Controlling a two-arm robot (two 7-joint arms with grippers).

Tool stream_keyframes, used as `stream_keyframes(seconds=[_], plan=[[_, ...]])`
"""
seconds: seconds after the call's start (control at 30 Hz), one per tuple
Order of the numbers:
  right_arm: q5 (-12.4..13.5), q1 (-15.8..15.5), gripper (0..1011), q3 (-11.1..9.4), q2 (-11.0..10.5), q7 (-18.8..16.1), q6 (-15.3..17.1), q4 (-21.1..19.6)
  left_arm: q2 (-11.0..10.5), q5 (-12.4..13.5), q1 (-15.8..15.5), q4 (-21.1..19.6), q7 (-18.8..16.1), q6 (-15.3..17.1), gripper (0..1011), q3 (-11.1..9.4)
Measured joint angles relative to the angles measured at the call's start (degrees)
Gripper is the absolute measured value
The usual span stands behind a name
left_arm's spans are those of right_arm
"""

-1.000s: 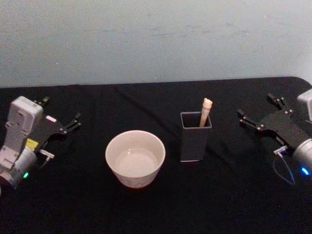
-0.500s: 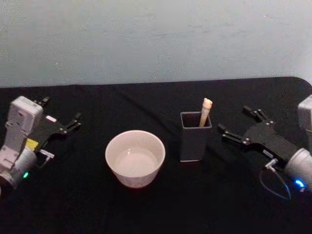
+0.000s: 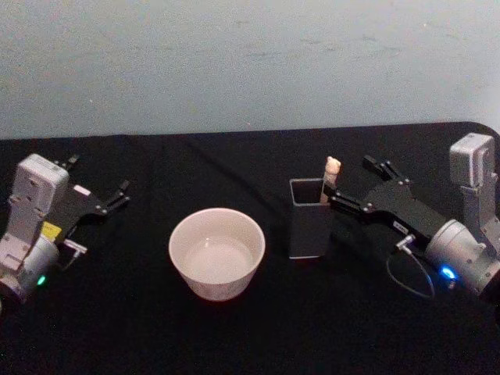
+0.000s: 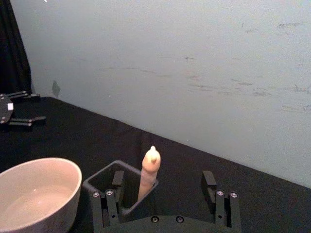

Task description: Pick up the stirring spoon with one hand, stir inside the cup, then place it back in its original position.

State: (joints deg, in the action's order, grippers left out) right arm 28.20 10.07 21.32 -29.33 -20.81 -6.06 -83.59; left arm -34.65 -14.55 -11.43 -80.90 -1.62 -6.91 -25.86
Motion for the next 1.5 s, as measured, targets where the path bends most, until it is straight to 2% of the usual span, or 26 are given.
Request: stream_keyframes(seconds=[0.4, 0.67, 1.0, 1.5], plan=[[-0.2, 3.3, 1002, -0.7, 3.3, -2.6, 0.8, 4.3, 0.0, 0.0, 0.0, 0.0, 0.0, 0.0, 1002, 0.0], [-0.4, 4.1, 1000, -1.3, 4.4, -4.2, 1.5, 5.4, 0.0, 0.0, 0.0, 0.0, 0.0, 0.0, 1001, 0.0], [-0.6, 4.4, 1002, -2.0, 5.3, -5.9, 2.5, 5.8, 0.0, 0.0, 0.0, 0.0, 0.0, 0.0, 1001, 0.0], [-0.6, 4.4, 1002, -1.9, 5.2, -5.8, 2.4, 5.8, 0.0, 0.0, 0.0, 0.0, 0.0, 0.0, 1001, 0.0]])
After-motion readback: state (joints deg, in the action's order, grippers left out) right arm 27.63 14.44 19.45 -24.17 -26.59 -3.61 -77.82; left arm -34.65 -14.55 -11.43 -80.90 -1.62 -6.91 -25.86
